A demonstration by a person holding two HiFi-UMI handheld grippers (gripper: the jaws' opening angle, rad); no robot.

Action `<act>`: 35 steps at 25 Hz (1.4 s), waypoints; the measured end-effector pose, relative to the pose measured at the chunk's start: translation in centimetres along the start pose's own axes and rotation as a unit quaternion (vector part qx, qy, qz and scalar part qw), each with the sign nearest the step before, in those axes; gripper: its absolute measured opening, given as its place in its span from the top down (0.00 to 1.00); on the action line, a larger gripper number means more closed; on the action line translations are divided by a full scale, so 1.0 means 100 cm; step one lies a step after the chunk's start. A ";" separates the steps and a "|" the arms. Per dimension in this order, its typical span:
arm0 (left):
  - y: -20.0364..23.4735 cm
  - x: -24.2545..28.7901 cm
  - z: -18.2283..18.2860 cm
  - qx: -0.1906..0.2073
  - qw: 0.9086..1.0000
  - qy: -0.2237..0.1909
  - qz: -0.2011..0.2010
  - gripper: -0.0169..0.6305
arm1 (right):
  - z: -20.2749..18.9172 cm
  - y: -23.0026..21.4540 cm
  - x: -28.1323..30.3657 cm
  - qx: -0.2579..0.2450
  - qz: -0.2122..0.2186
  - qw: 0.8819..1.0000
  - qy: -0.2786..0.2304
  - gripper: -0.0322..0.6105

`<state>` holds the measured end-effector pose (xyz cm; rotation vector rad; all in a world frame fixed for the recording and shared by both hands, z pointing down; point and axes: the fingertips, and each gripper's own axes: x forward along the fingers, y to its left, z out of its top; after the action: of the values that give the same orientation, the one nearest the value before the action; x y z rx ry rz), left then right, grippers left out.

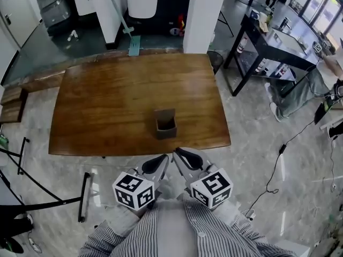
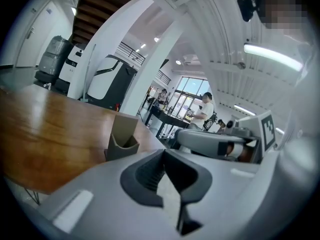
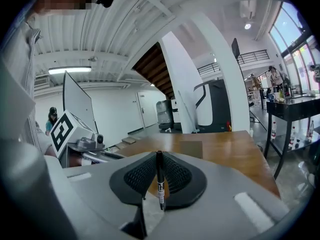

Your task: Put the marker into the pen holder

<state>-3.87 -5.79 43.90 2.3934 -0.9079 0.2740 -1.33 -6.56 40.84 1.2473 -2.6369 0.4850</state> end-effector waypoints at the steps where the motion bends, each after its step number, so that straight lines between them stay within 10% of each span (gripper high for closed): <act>1: 0.003 0.004 0.000 0.003 1.000 0.005 -0.002 0.96 | -0.001 -0.002 0.004 0.002 0.000 1.000 0.003 0.89; 35: 0.089 0.060 0.035 -0.048 0.997 0.011 0.059 0.96 | 0.056 -0.084 0.100 0.003 0.032 0.999 -0.002 0.89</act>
<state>-5.28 -16.49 47.12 2.2480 -1.0300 0.2940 -1.22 -20.79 40.39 1.1693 -2.6880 0.4998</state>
